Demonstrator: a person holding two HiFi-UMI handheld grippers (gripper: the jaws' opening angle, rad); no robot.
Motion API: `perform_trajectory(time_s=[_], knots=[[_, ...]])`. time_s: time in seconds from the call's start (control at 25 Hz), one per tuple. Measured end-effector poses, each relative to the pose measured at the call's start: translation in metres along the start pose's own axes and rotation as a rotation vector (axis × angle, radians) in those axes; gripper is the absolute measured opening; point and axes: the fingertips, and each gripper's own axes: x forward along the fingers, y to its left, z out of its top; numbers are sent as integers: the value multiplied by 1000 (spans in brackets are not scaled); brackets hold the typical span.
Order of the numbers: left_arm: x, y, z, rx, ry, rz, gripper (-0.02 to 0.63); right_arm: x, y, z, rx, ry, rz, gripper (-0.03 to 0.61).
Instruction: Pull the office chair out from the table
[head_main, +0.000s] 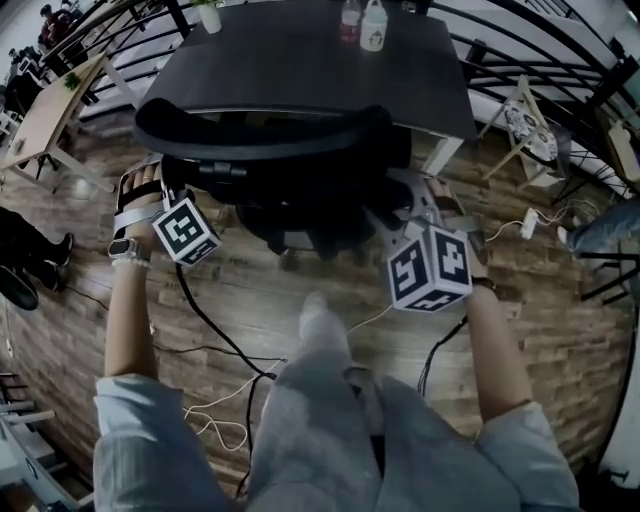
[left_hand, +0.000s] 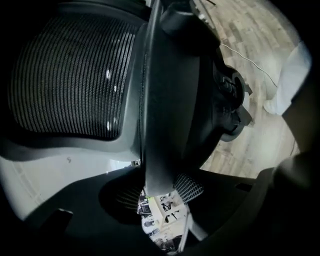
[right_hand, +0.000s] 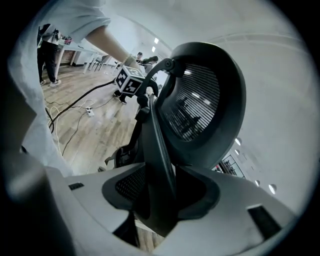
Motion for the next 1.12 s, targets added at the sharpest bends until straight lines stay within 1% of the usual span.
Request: perform_trajectory(time_s=[0.28, 0.48, 0.6, 0.76, 0.88, 1.12], knots=[[-48, -21, -34, 23, -4, -21, 192, -47, 54, 31, -32, -3, -12, 193], [-83, -37, -48, -13, -56, -4, 193, -76, 88, 41, -18, 23, -26, 193], [-106, -48, -62, -12, -75, -7, 193, -91, 108, 50, -9, 38, -28, 196], [-134, -59, -73, -30, -124, 6, 193, -113, 131, 58, -5, 82, -37, 197], [-155, -61, -78, -31, -160, 7, 193, -128, 146, 64, -12, 130, -71, 198], [-179, -78, -104, -39, -203, 22, 193, -146, 179, 84, -8, 185, -110, 202]])
